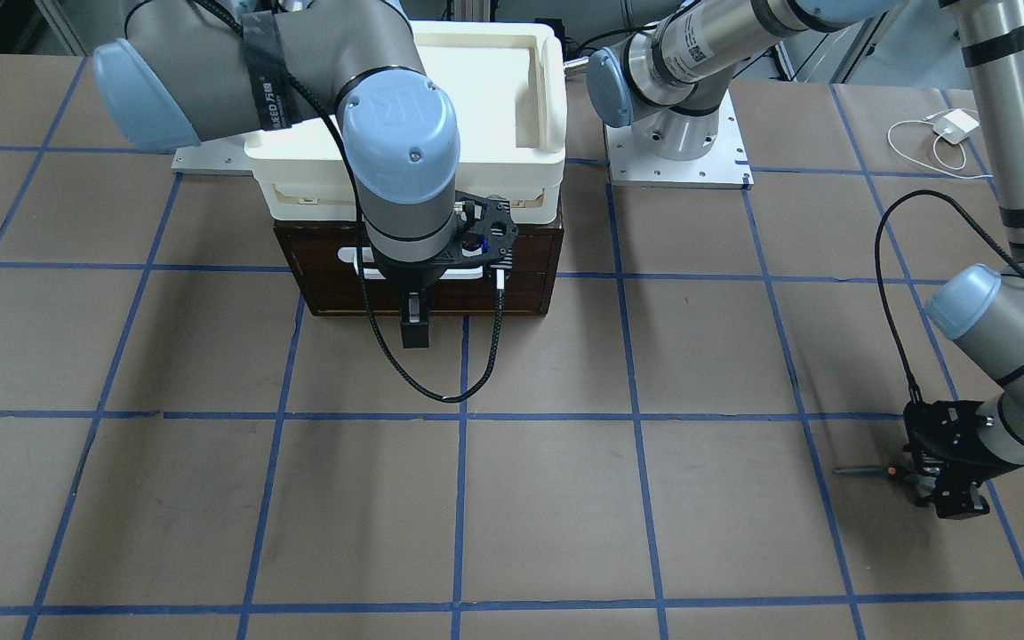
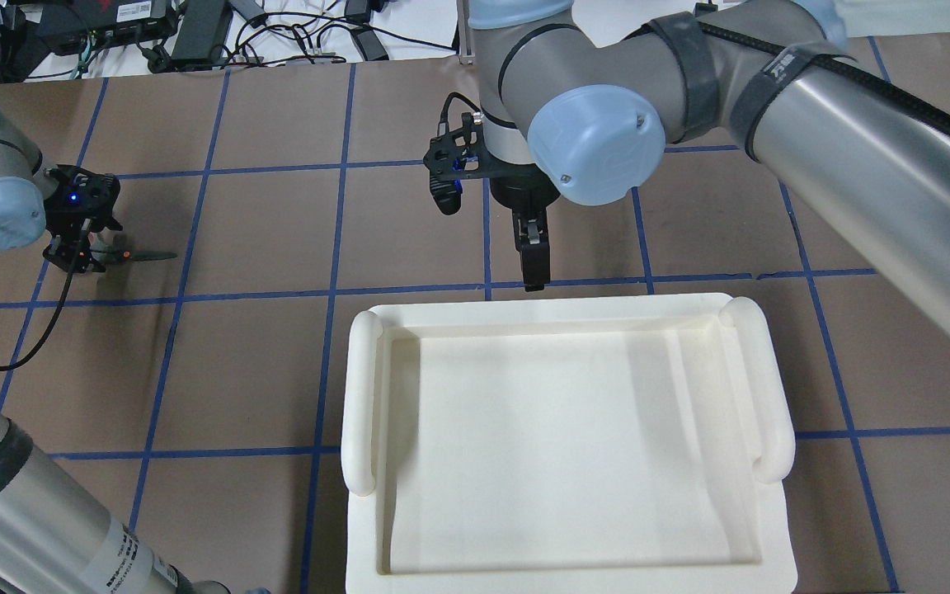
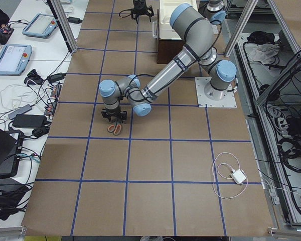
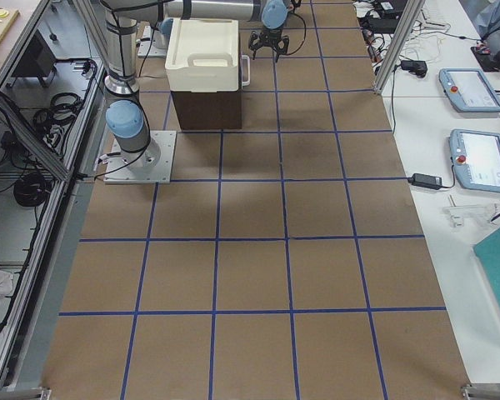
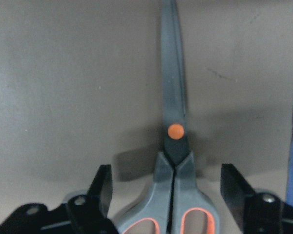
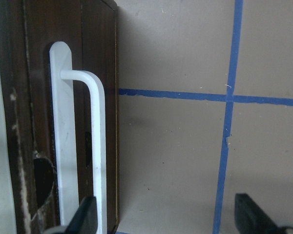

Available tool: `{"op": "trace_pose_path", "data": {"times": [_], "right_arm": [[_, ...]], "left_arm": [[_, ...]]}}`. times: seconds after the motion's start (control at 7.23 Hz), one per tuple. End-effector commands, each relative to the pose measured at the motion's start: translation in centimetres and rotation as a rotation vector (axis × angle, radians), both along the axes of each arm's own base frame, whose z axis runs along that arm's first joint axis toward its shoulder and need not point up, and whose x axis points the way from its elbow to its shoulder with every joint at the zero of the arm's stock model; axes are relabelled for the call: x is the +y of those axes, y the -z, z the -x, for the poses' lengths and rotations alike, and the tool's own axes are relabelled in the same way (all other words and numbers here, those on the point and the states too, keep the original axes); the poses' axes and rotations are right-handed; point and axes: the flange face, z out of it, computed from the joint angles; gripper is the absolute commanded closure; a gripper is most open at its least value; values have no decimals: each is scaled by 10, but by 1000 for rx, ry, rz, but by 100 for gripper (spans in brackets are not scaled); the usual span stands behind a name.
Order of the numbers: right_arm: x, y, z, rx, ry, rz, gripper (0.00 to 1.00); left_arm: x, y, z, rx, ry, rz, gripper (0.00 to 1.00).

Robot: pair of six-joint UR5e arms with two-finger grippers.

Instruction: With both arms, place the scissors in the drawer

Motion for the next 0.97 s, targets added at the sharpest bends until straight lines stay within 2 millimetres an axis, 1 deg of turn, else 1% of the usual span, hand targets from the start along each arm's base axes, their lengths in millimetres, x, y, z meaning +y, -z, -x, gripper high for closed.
{"op": "trace_pose_path", "data": {"times": [0.0,0.14,0.28,0.42,0.55,0.69,0.83], "right_arm": [[3,14,-6,9,-37,-28,0],[7,21,-3,14,-38,-44,0],[16,35,0,22,-44,-72,0],[17,39,1,21,-44,-74,0],[16,39,1,21,-43,-70,0],[13,37,1,7,-40,-67,0],[13,41,2,12,-40,-78,0]], "left_arm": [[0,1,1,8,15,1,56],[0,2,1,9,19,0,85],[1,0,1,7,19,0,100],[1,-2,1,5,19,3,100],[1,-7,3,6,20,11,100],[-2,-14,9,4,34,23,100],[-5,-29,21,41,47,65,100]]}}
